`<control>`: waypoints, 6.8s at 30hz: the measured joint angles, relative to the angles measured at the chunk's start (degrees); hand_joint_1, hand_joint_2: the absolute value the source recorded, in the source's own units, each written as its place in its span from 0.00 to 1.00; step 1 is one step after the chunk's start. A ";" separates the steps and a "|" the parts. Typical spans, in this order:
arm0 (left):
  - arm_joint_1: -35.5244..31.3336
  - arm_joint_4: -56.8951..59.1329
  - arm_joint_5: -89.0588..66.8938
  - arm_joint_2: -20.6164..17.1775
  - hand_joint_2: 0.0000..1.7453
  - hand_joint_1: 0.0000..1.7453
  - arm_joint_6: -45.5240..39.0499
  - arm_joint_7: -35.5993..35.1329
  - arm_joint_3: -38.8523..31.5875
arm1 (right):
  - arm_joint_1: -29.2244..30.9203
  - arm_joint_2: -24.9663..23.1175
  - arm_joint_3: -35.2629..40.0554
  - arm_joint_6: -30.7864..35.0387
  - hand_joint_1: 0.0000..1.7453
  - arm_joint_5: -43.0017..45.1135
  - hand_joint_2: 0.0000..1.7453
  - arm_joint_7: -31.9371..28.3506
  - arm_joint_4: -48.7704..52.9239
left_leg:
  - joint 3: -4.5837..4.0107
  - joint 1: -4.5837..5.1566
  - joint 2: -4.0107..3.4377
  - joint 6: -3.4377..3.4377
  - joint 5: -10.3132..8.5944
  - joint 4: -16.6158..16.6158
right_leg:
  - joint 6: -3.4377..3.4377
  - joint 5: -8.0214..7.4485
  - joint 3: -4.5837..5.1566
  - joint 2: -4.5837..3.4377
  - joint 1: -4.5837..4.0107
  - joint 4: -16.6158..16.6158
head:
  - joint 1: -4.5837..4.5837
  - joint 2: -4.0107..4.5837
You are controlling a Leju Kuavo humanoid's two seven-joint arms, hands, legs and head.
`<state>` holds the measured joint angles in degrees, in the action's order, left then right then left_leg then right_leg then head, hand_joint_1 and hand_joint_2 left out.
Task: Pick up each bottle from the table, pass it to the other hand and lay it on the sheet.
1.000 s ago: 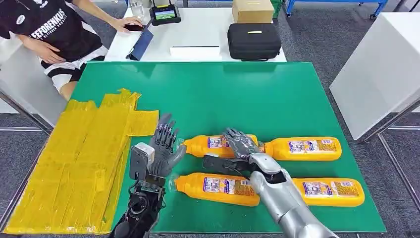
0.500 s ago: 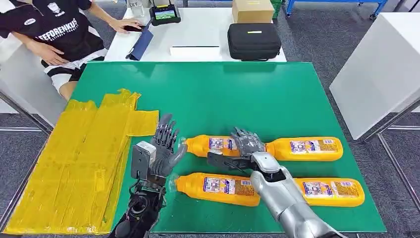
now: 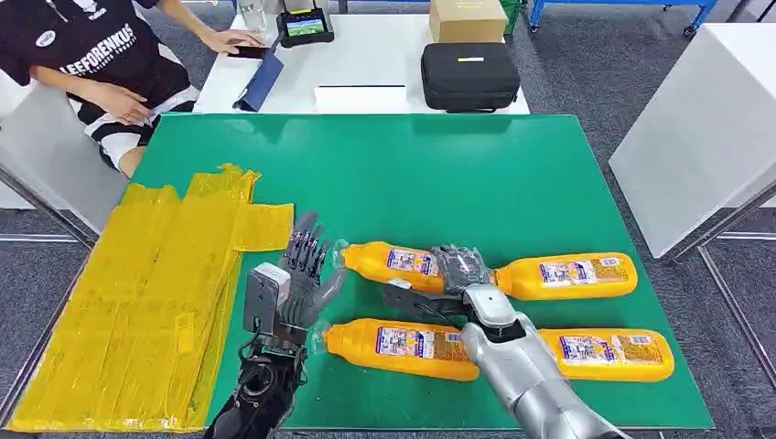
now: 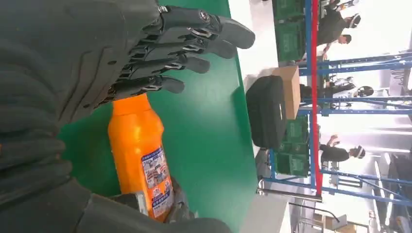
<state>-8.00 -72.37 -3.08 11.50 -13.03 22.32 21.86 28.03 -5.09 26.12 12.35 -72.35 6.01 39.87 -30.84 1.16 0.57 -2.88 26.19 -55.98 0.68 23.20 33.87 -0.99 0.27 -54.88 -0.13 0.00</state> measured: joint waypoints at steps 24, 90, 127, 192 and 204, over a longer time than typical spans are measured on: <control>0.25 -6.52 5.60 -0.35 1.00 0.00 6.14 -2.10 0.20 | -14.81 -4.88 -13.97 21.16 1.00 32.87 1.00 -23.45 27.32 | -0.05 0.00 0.02 0.00 0.00 0.00 | 0.00 0.00 0.04 0.03 0.01 0.00 | 0.00 0.00; -2.80 -4.46 11.67 -1.05 1.00 1.00 0.21 2.62 2.77 | -15.74 -5.88 6.95 19.45 0.00 35.33 1.00 -25.53 26.12 | -0.06 -0.02 0.02 0.03 -0.02 0.01 | 0.00 0.00 0.06 0.03 0.00 -0.01 | 0.00 0.00; -29.97 35.28 -86.88 -14.05 1.00 1.00 -18.64 -45.46 14.56 | -20.89 -0.76 0.50 15.21 0.00 51.08 1.00 -28.92 47.67 | -0.09 -0.05 -0.02 0.23 -0.23 0.00 | 0.04 -0.10 0.11 -0.08 -0.02 -0.10 | -0.04 0.00; -16.08 22.23 -57.72 -5.03 1.00 0.00 -11.61 -10.97 -21.59 | -25.52 11.23 5.71 -16.02 0.00 2.51 1.00 -0.68 42.20 | -0.11 -0.05 0.01 0.20 -0.20 0.00 | 0.05 -0.10 0.12 -0.05 -0.01 -0.05 | -0.04 0.00; -15.11 19.19 -57.51 -3.56 1.00 0.00 -10.95 -10.73 -19.63 | -22.53 8.30 6.43 -14.86 0.91 -2.25 1.00 3.28 33.26 | 0.21 -0.05 -0.08 0.22 -0.17 0.01 | 0.05 -0.10 -0.15 -0.11 -0.02 -0.03 | -0.04 0.00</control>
<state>-23.11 -53.18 -60.59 7.93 -23.98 11.58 2.23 5.50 3.21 32.55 -2.51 -74.60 9.29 73.13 -30.63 1.12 0.50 -2.66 26.02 -55.97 0.72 23.10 33.72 -1.11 0.25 -54.91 -0.17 0.00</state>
